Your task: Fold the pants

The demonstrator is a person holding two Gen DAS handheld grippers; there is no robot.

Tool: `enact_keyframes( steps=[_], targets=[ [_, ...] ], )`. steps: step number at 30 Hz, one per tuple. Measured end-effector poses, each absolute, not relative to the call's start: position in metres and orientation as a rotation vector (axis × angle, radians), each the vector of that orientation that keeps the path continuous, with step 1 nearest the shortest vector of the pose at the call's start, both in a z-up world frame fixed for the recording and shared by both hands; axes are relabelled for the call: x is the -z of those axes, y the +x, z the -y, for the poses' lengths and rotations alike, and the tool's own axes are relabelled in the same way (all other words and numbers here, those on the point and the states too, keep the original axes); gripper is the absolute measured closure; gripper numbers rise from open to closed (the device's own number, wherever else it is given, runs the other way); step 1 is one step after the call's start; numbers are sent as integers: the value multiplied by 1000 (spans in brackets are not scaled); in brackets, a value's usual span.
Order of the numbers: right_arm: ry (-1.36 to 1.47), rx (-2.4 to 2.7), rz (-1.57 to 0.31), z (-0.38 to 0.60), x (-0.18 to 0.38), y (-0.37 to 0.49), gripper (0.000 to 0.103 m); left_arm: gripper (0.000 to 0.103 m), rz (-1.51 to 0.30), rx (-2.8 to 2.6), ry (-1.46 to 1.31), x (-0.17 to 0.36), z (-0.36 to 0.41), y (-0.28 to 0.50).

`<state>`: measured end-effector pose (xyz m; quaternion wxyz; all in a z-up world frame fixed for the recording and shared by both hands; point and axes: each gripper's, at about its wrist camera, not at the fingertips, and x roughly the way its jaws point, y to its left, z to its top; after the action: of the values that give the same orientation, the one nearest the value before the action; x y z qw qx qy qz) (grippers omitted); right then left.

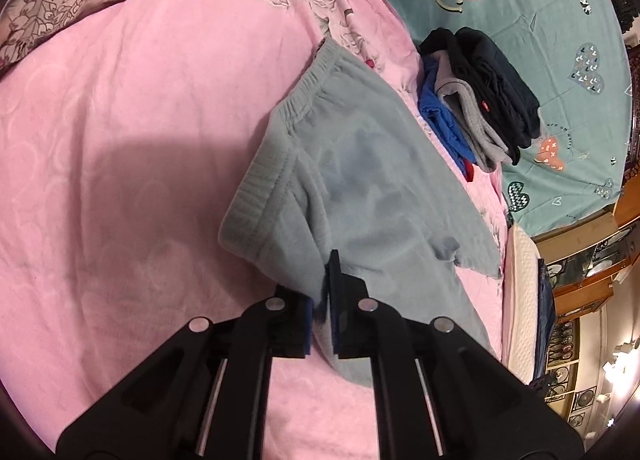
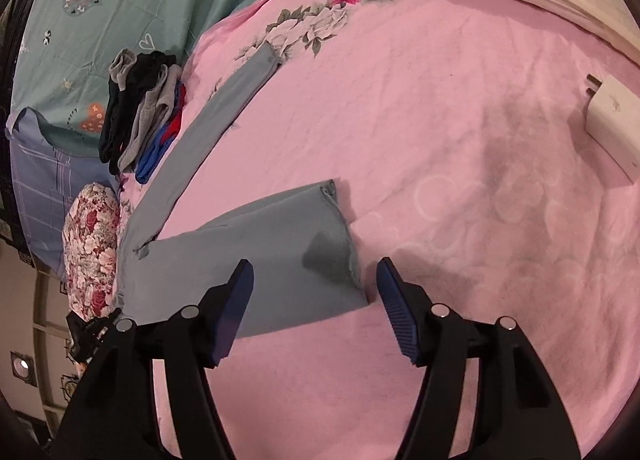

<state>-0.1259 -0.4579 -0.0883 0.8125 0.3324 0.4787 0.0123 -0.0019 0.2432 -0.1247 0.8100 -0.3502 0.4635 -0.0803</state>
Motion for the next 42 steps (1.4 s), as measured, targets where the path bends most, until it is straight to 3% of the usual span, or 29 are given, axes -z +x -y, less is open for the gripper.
enact_keyframes(
  steps=[1, 2, 3, 4, 13, 18, 19, 20, 21, 23, 26, 30, 36, 37, 39, 42],
  targets=[
    [676, -39, -1033, 453, 87, -125, 44, 98, -1000, 169, -746, 127, -242, 0],
    [666, -60, -1043, 449, 87, -123, 73, 98, -1005, 162, -743, 129, -240, 2],
    [665, -80, -1063, 446, 89, -122, 93, 98, -1005, 157, -744, 129, -239, 2],
    [654, -77, -1081, 445, 91, -121, 101, 98, -997, 160, -753, 128, -240, 1],
    [546, -76, -965, 454, 17, -127, 102, 98, -842, 249, -788, 56, -250, -22],
    [456, -57, -1105, 445, 26, -143, 100, 98, -913, 216, -665, 56, -244, -35],
    [429, -52, -1176, 442, 39, -147, 96, 98, -951, 189, -646, 66, -245, -35],
    [392, -46, -1274, 437, 56, -150, 82, 98, -988, 177, -637, 77, -247, -35],
    [370, -32, -1334, 435, 67, -153, 75, 98, -1019, 173, -636, 87, -248, -36],
    [366, -33, -1312, 437, 66, -154, 64, 97, -1066, 154, -630, 105, -251, -37],
    [384, -23, -1181, 447, 44, -146, 57, 96, -1090, 132, -621, 116, -253, -40],
    [299, -12, -1116, 449, 44, -112, 57, 95, -1108, 84, -579, 121, -251, -41],
    [280, -87, -1171, 446, 84, -77, 58, 91, -1111, 55, -580, 123, -257, -43],
    [276, -102, -1165, 443, 86, -74, 62, 91, -1113, 52, -578, 122, -257, -43],
    [253, -155, -1151, 434, 84, -71, 93, 90, -1107, 38, -565, 121, -256, -42],
    [213, -166, -1124, 427, 74, -73, 97, 89, -1086, 22, -517, 114, -251, -41]
  ],
)
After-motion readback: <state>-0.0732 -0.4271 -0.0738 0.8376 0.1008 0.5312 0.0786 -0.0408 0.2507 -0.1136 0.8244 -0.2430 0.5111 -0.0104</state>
